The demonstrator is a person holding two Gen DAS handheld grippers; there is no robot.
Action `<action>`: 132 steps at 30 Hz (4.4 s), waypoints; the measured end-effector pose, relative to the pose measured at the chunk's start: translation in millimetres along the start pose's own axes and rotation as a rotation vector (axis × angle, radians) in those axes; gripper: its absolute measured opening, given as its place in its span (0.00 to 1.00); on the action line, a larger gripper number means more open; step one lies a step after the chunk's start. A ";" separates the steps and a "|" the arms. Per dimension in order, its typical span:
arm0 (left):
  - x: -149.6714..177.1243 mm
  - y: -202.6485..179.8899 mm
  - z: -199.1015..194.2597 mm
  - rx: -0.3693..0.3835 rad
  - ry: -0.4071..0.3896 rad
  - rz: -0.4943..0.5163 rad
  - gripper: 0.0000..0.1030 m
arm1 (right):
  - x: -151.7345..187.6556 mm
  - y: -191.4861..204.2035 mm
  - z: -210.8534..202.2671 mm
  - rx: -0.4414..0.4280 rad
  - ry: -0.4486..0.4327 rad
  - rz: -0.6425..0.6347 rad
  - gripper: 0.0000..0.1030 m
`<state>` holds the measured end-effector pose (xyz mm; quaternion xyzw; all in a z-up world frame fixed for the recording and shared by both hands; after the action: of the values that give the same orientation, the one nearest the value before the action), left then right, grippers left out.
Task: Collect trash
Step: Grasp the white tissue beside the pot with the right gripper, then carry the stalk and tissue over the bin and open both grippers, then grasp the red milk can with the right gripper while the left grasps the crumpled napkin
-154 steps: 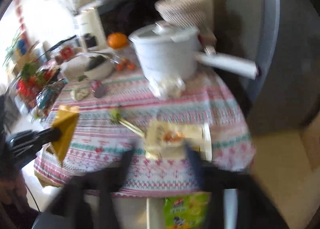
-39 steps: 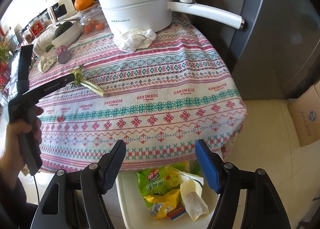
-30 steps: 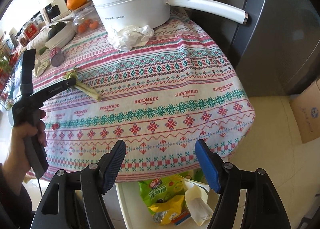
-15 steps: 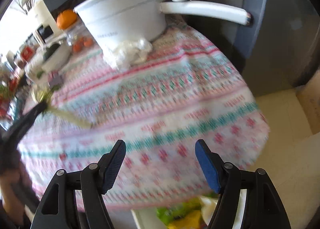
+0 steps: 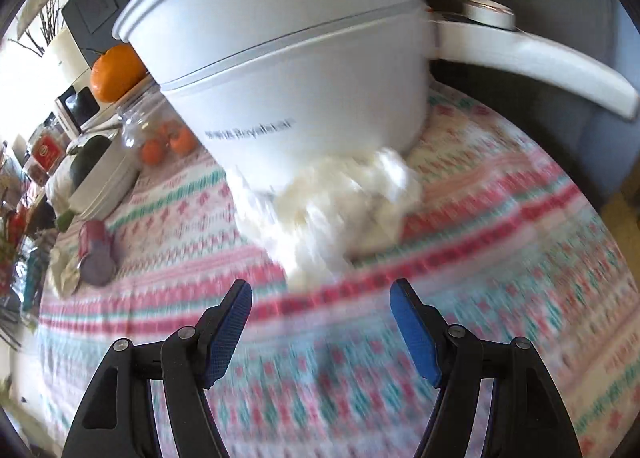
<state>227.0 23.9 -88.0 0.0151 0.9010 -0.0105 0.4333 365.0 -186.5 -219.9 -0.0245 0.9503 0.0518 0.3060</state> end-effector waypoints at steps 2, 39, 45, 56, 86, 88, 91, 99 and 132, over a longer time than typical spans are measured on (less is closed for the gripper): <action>0.9 3.3 0.6 -0.002 0.008 -0.011 0.08 | -8.5 2.9 15.7 0.053 -0.004 -0.020 0.71; 30.2 -55.3 -75.9 0.270 0.062 -0.016 0.08 | 73.5 -12.0 -192.5 -0.073 -0.055 -0.167 0.20; 61.2 -99.9 -83.1 0.349 0.140 0.085 0.08 | 117.6 -40.7 -223.9 -0.071 0.012 -0.127 0.20; 144.9 -172.9 -64.7 0.440 0.355 0.268 0.08 | 195.9 -91.9 -208.0 -0.067 0.271 -0.057 0.20; 159.7 -182.0 -60.2 0.392 0.395 0.367 0.52 | 221.5 -144.9 -228.2 -0.102 0.363 0.094 0.59; 149.2 -168.0 -60.9 0.368 0.387 0.341 0.55 | 209.6 -135.7 -224.4 -0.094 0.349 0.069 0.59; 131.6 -140.8 -56.8 0.321 0.384 0.299 0.56 | 199.3 -119.4 -224.2 -0.095 0.341 0.024 0.61; 74.4 -24.4 -18.7 0.114 0.405 0.245 0.57 | 155.1 -33.4 -193.4 -0.121 0.429 -0.241 0.65; -15.3 196.4 186.8 -0.037 0.386 0.236 0.35 | -68.0 277.9 73.2 -0.131 0.596 -0.694 0.65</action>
<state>389.6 213.9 -193.9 0.1140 0.9592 0.0598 0.2516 440.8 98.9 -216.1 -0.3746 0.9270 -0.0029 0.0167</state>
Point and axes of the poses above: each gripper's, at about its wrist camera, not at the fingertips, and z roughly the way its jaws point, y to its left, x to its underside, the point moved 4 cm from there along z, roughly the way its jaws point, and after that the axes turned 11 degrees about -z, right-handed, at the moved point
